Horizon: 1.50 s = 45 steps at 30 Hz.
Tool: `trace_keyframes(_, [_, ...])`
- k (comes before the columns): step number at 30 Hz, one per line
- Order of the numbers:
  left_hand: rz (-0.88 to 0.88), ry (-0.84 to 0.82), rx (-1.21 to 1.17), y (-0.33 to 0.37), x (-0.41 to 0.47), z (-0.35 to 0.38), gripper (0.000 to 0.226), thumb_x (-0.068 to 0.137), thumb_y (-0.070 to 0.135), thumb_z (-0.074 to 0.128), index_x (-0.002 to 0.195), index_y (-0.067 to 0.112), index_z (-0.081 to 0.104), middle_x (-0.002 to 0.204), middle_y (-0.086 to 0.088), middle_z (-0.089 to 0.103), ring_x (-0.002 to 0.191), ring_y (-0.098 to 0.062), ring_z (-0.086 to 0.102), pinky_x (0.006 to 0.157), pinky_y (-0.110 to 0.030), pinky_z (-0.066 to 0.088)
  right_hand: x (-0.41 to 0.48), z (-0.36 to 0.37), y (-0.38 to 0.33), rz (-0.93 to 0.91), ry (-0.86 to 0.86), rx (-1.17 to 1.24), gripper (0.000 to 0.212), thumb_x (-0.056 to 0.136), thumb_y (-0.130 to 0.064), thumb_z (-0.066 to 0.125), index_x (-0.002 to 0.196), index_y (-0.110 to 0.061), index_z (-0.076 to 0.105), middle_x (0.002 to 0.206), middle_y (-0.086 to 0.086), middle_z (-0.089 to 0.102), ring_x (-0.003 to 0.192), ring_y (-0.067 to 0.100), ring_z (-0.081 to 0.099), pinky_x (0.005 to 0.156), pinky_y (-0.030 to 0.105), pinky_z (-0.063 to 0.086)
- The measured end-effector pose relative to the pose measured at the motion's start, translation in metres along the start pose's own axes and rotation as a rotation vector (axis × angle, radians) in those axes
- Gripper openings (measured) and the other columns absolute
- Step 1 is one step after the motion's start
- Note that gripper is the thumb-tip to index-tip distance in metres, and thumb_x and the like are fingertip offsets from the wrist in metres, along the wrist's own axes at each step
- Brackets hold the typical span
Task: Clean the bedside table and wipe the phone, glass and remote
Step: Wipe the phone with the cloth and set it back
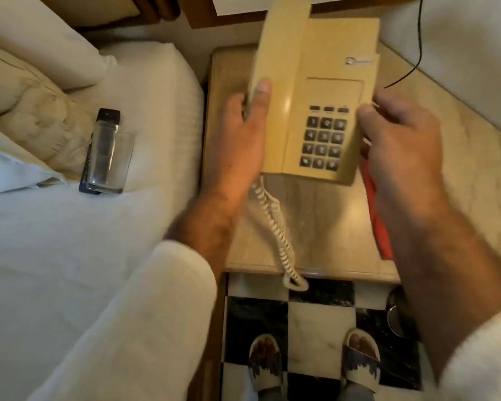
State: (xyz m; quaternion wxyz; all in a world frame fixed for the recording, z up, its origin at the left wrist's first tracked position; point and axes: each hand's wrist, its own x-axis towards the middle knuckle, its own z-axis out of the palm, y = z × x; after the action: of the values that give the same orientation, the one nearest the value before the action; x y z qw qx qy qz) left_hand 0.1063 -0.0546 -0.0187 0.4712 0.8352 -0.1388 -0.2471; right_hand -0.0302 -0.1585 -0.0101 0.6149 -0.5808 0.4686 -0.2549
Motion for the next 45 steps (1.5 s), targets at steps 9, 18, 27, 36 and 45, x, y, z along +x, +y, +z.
trace_keyframes(9, [-0.177,0.040,0.029,-0.068,0.086,-0.018,0.057,0.110,0.058,0.037,0.139,0.014,0.061,0.123,-0.003,0.073,0.108,-0.018,0.073,0.096,-0.039,0.062,0.077,0.080,0.045,0.179,-0.302,-0.184,0.040,0.104,-0.004,0.054,0.136,-0.022,0.070,0.112,-0.010,0.076,0.093,-0.001,0.071,0.063,0.011,0.057])
trace_keyframes(18, [-0.213,0.111,0.267,-0.089,0.105,0.002,0.066,0.110,0.059,0.030,0.151,0.013,0.051,0.151,-0.012,0.057,0.137,-0.029,0.056,0.117,-0.042,0.046,0.089,0.088,0.064,0.028,-0.318,-0.428,0.040,0.103,-0.006,0.058,0.139,-0.019,0.068,0.133,-0.006,0.072,0.113,0.003,0.061,0.090,0.009,0.047])
trace_keyframes(27, [0.182,0.041,0.256,-0.062,-0.004,0.067,0.047,0.106,0.034,0.058,0.147,0.011,0.053,0.134,-0.007,0.066,0.122,-0.021,0.064,0.107,-0.043,0.053,0.034,-0.093,0.093,0.123,0.185,-0.912,0.063,0.095,-0.034,0.071,0.150,-0.008,0.053,0.154,0.020,0.049,0.147,0.037,0.041,0.121,0.038,0.029])
trace_keyframes(36, [0.073,-0.156,0.284,-0.067,-0.089,0.178,0.061,0.105,0.055,0.049,0.156,0.020,0.042,0.147,-0.003,0.057,0.134,-0.021,0.055,0.108,-0.035,0.049,0.019,-0.097,0.102,0.447,-0.077,-0.242,0.009,0.093,-0.019,0.074,0.102,-0.018,0.078,0.091,0.001,0.083,0.090,0.025,0.080,0.065,0.025,0.059])
trace_keyframes(45, [0.235,0.144,-0.178,-0.048,-0.033,0.061,0.066,0.102,0.038,0.058,0.163,0.025,0.037,0.160,0.001,0.049,0.143,-0.010,0.053,0.114,-0.040,0.051,0.017,0.005,0.043,0.340,-0.756,0.538,0.054,0.084,-0.010,0.051,0.137,-0.005,0.063,0.122,0.009,0.068,0.101,0.017,0.063,0.086,0.031,0.054])
